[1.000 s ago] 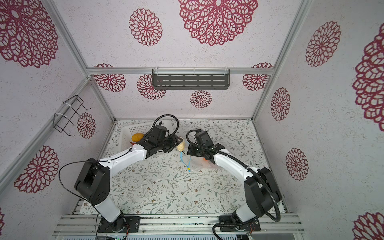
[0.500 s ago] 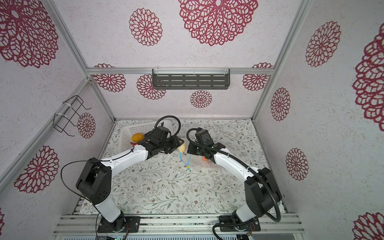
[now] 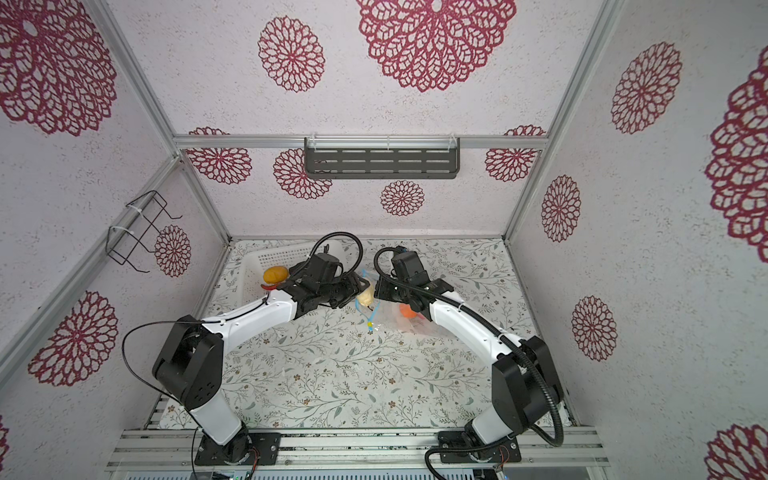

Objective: Place the food in the zip-top bag and seal the zipper
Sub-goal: 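Lower the cream ball into the bag beside the right gripper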

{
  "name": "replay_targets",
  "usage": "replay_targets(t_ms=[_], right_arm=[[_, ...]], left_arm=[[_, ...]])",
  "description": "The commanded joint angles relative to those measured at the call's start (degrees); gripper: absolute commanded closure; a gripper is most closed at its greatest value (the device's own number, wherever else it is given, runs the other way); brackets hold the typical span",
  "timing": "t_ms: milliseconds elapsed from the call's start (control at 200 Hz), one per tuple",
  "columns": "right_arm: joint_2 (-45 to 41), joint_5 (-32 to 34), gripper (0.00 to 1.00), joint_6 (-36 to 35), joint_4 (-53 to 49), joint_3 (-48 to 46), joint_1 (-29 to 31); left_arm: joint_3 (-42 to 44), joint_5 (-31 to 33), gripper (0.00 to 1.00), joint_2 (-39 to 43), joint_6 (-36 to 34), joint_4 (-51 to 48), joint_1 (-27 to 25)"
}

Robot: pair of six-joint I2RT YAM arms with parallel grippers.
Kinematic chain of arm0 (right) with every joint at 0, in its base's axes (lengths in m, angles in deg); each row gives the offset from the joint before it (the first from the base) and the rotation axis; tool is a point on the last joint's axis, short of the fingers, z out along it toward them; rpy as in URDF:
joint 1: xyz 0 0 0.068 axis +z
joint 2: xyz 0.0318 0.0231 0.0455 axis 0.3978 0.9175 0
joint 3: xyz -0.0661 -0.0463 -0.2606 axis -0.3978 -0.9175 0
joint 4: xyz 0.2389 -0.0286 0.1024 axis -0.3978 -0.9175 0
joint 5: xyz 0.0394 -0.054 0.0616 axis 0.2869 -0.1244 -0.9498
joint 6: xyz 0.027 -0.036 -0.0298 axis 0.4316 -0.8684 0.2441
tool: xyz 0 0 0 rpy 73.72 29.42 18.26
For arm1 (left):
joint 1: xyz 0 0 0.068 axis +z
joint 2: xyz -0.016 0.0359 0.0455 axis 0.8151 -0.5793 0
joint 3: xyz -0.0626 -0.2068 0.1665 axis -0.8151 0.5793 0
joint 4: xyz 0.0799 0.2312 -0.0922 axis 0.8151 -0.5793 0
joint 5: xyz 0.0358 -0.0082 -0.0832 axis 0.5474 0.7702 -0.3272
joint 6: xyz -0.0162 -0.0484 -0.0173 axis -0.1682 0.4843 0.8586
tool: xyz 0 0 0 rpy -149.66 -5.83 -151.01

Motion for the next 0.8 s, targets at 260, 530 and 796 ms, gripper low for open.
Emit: replay_targets(t_ms=[260, 530, 796], right_arm=[[0.43, -0.1, 1.0, -1.03, -0.41, 2.89, -0.62], [0.43, -0.19, 1.0, -0.97, -0.27, 2.51, -0.72], [0.43, -0.28, 1.0, -0.98, -0.2, 2.2, -0.89]], left_arm=[[-1.69, -0.18, 0.41, -1.07, -2.16, -0.91, -0.78], [-2.23, -0.27, 0.36, -1.96, -2.42, -0.92, -0.91], [-2.28, -0.01, 0.31, -1.98, -2.51, -1.09, -0.94]])
